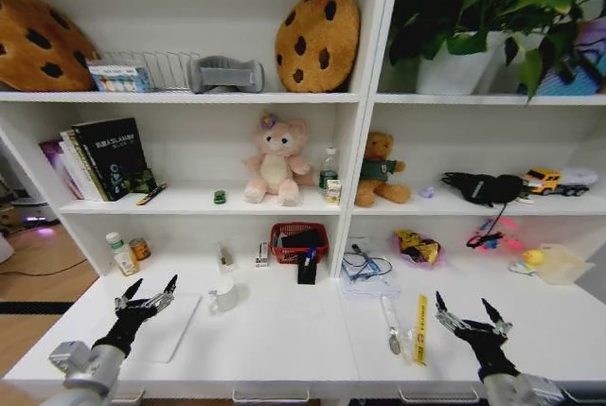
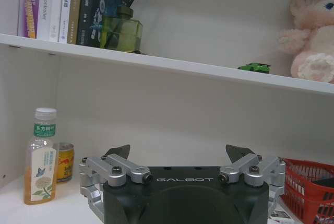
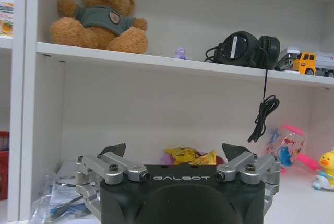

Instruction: Organize the objects on the table.

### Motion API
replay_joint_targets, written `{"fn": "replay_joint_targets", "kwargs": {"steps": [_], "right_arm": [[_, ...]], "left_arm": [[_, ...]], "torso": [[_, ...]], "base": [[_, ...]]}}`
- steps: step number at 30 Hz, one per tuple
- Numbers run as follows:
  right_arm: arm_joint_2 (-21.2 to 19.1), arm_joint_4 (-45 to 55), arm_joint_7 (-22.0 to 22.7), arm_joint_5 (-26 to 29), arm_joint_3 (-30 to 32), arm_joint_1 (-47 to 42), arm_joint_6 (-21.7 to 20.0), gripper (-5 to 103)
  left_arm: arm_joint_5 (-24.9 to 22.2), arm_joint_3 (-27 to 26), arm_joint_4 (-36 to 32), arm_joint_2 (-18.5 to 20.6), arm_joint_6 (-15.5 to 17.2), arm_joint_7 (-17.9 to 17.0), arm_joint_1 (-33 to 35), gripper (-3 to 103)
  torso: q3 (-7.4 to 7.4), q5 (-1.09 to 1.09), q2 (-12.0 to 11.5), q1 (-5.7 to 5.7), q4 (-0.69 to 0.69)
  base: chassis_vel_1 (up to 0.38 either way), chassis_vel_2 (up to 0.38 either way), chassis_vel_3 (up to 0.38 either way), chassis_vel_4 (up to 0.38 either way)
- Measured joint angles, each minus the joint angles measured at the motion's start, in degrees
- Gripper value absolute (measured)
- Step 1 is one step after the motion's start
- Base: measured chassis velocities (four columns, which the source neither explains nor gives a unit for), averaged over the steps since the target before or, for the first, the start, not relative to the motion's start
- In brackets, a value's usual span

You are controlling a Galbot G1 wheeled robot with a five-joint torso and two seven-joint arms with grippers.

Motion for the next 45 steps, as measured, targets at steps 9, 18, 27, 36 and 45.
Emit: {"fn": "replay_joint_targets", "kwargs": {"steps": [9,18,27,36,45], "right_arm": [[-0.01,-0.02,0.0,0.0,0.0,-0.01,-0.01,100],[-0.02,-0.03,0.0,0.0,0.0,-0.01,-0.01,100],[-0.02,-0.03,-0.01,0.01,-0.01,0.01,-0.01,100],[-0.02,-0.04,-0.01,0.01,0.0,0.01,-0.01,100],[-0.02,-0.04,-0.01,0.01,0.0,0.0,-0.01,100]], "left_arm": [[0.0,0.0,0.0,0.0,0.0,0.0,0.0,100],[0.0,0.0,0.0,0.0,0.0,0.0,0.0,100],[0.0,0.0,0.0,0.0,0.0,0.0,0.0,100],[0.0,0.0,0.0,0.0,0.0,0.0,0.0,100],[0.0,0.0,0.0,0.0,0.0,0.0,0.0,100]], "torso": [[0.0,0.0,0.0,0.0,0.0],[0.01,0.0,0.0,0.0,-0.02],[0.01,0.02,0.0,0.01,0.02],[0.01,0.01,0.0,0.01,0.01],[0.0,0.0,0.0,0.0,-0.01]], "base": [[0.148,0.15,-0.151,-0.145],[0.136,0.148,-0.149,-0.153],[0.171,0.168,-0.146,-0.147],[0.148,0.142,-0.145,-0.14],[0.141,0.146,-0.156,-0.158]]}}
